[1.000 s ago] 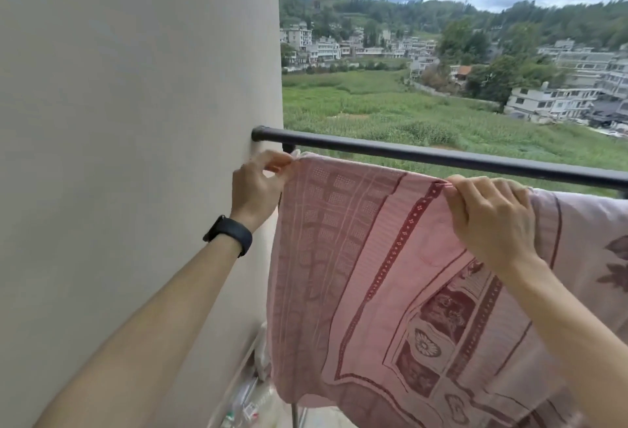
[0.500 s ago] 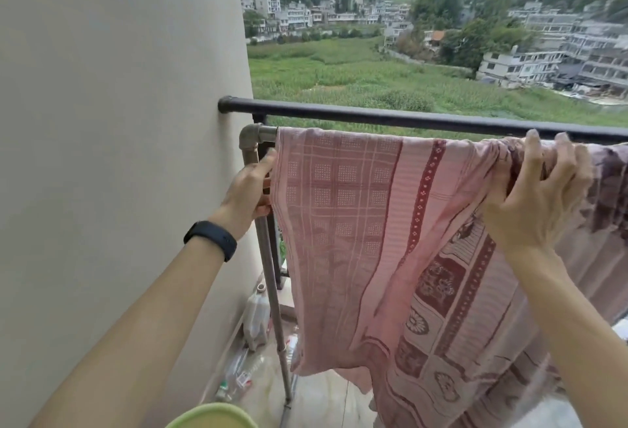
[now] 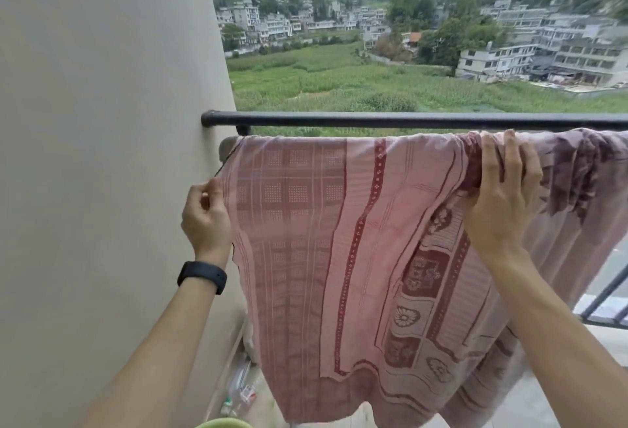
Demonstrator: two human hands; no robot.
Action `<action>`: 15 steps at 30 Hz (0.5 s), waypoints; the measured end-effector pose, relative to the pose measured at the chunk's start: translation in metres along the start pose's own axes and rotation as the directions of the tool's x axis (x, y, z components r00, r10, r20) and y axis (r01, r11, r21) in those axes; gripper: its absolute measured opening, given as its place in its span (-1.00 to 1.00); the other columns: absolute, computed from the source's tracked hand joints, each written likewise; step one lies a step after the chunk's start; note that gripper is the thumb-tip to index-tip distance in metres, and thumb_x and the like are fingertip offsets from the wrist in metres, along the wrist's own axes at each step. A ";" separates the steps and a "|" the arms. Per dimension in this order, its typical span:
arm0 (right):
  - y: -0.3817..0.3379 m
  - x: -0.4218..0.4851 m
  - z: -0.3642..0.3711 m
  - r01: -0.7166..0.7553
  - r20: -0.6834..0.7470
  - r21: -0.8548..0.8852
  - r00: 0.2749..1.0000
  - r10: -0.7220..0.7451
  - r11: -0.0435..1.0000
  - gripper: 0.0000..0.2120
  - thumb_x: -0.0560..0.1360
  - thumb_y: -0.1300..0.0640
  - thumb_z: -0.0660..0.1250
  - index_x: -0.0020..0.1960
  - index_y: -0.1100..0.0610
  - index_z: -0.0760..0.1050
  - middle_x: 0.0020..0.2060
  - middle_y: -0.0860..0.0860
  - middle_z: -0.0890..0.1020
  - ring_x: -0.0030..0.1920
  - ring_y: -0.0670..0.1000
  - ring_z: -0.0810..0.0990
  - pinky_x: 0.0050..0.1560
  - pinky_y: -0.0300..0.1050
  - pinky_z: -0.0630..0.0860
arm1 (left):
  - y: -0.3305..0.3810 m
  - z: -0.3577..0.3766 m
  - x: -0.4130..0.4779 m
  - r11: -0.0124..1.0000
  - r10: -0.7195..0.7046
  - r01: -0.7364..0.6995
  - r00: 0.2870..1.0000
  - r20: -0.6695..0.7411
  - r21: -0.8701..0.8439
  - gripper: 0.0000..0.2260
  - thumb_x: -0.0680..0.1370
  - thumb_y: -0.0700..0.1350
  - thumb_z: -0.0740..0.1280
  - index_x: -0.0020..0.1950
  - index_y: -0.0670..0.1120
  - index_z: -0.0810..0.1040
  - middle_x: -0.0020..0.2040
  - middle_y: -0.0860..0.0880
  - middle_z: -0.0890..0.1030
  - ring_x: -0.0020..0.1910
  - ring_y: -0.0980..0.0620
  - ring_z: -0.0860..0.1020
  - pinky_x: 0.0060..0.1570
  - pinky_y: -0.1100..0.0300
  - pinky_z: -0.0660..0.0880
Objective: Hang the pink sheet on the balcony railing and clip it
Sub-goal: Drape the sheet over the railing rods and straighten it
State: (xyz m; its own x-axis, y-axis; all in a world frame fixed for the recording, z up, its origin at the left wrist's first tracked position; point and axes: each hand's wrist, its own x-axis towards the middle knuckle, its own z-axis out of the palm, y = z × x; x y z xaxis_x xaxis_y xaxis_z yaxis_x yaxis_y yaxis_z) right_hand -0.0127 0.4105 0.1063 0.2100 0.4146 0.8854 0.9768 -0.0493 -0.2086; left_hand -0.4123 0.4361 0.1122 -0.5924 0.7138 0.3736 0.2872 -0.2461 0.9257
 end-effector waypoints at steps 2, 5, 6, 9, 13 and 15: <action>0.007 -0.003 -0.001 0.020 -0.042 0.039 0.999 -0.019 0.999 -0.37 0.55 0.34 0.31 0.57 0.13 0.22 0.54 0.14 0.29 0.51 0.22 0.20 0.52 0.10 0.16 | -0.029 -0.001 -0.019 0.996 -0.085 0.085 0.996 0.017 0.037 -0.70 0.64 0.12 0.22 -0.10 -0.08 0.49 -0.30 0.08 0.50 -0.32 0.10 0.45 -0.27 0.17 0.35; 0.005 -0.013 -0.003 0.003 0.018 0.091 1.000 -0.005 0.996 -0.35 0.58 0.32 0.31 0.60 0.15 0.14 0.58 0.13 0.20 0.58 0.17 0.11 0.58 0.05 0.06 | -0.040 0.004 -0.024 0.989 -0.142 0.138 0.987 0.081 0.044 -0.70 0.64 0.15 0.19 -0.08 -0.06 0.48 -0.24 0.03 0.54 -0.22 -0.01 0.50 -0.26 0.16 0.39; 0.000 -0.016 -0.004 -0.025 0.061 0.069 0.998 0.021 0.997 -0.32 0.59 0.28 0.30 0.62 0.13 0.08 0.60 0.12 0.13 0.60 0.15 0.05 0.58 0.07 0.02 | -0.038 0.006 -0.017 0.986 -0.163 0.159 0.981 0.107 0.040 -0.72 0.63 0.14 0.20 -0.06 -0.04 0.49 -0.20 0.03 0.56 -0.16 -0.03 0.53 -0.21 0.13 0.43; -0.030 -0.020 -0.007 -0.128 0.087 -0.073 0.987 0.134 0.989 -0.31 0.57 0.16 0.21 0.63 0.11 0.00 0.61 0.13 0.04 0.61 0.18 -0.03 0.57 0.20 -0.07 | -0.027 0.008 0.012 0.972 -0.214 0.229 0.953 0.213 -0.047 -0.69 0.53 0.20 0.26 0.03 -0.02 0.54 -0.04 -0.01 0.63 0.00 -0.09 0.60 0.07 -0.04 0.53; -0.082 -0.011 -0.008 -0.012 0.124 0.037 0.992 0.007 0.999 -0.34 0.44 0.21 0.24 0.54 0.13 0.24 0.60 0.10 0.10 0.61 0.13 -0.03 0.53 0.23 -0.19 | 0.007 0.008 0.050 0.967 -0.184 0.246 0.861 0.474 -0.072 -0.50 0.53 0.30 0.22 0.10 -0.08 0.66 0.01 -0.09 0.71 -0.05 -0.07 0.66 -0.01 0.01 0.58; -0.108 -0.001 -0.004 0.097 0.138 0.115 0.984 -0.112 0.989 -0.45 0.45 0.14 0.26 0.45 0.13 0.35 0.57 0.09 0.20 0.60 0.11 0.05 0.52 0.26 -0.13 | 0.025 0.009 0.065 0.977 -0.167 0.213 0.825 0.541 -0.024 -0.46 0.49 0.36 0.24 0.05 -0.07 0.69 -0.03 -0.03 0.72 -0.09 -0.01 0.67 -0.04 0.08 0.60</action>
State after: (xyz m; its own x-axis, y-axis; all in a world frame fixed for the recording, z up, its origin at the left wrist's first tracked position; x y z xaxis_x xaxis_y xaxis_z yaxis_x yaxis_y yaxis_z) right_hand -0.1186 0.4124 0.1298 0.0912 0.5387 0.8376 0.9811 0.0955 -0.1682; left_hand -0.4368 0.4826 0.1588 -0.1292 0.9841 0.1218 0.1361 -0.1041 0.9852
